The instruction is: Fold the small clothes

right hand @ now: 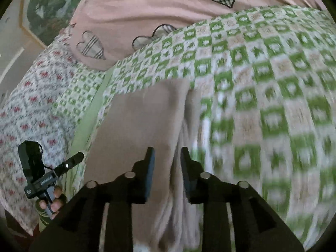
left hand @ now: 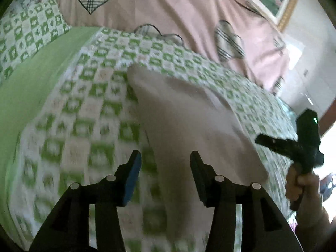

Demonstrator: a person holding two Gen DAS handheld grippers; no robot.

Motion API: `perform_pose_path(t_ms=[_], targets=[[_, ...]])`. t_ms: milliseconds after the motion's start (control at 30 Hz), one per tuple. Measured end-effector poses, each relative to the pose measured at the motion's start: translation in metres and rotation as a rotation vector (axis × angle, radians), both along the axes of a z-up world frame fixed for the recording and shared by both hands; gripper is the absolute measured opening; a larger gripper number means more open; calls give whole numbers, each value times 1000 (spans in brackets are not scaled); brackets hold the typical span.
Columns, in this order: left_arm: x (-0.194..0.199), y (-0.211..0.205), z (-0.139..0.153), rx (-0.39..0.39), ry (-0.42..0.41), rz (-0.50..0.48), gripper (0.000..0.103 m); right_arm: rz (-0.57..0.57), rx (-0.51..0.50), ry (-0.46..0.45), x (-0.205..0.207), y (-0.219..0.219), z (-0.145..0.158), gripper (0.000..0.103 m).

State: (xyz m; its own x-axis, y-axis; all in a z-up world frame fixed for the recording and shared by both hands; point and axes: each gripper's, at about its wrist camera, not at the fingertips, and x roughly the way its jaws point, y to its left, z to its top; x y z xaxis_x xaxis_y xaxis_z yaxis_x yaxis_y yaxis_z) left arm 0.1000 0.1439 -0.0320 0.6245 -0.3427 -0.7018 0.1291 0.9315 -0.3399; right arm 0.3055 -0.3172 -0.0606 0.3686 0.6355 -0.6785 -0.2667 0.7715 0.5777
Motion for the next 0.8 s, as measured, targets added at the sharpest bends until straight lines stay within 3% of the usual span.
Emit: perform_pose_path(t_ms=[167, 267, 500, 800], targets=[[-58, -14, -22, 19, 24, -19, 51, -3, -8, 28, -42, -6, -8, 29], [-70, -20, -36, 51, 34, -17, 54, 7, -16, 29, -56, -4, -11, 29], [-60, -31, -52, 162, 18, 4, 54, 30, -63, -2, -64, 12, -14, 29], [-60, -30, -55, 180, 24, 27, 51, 28, -100, -48, -63, 17, -8, 29]])
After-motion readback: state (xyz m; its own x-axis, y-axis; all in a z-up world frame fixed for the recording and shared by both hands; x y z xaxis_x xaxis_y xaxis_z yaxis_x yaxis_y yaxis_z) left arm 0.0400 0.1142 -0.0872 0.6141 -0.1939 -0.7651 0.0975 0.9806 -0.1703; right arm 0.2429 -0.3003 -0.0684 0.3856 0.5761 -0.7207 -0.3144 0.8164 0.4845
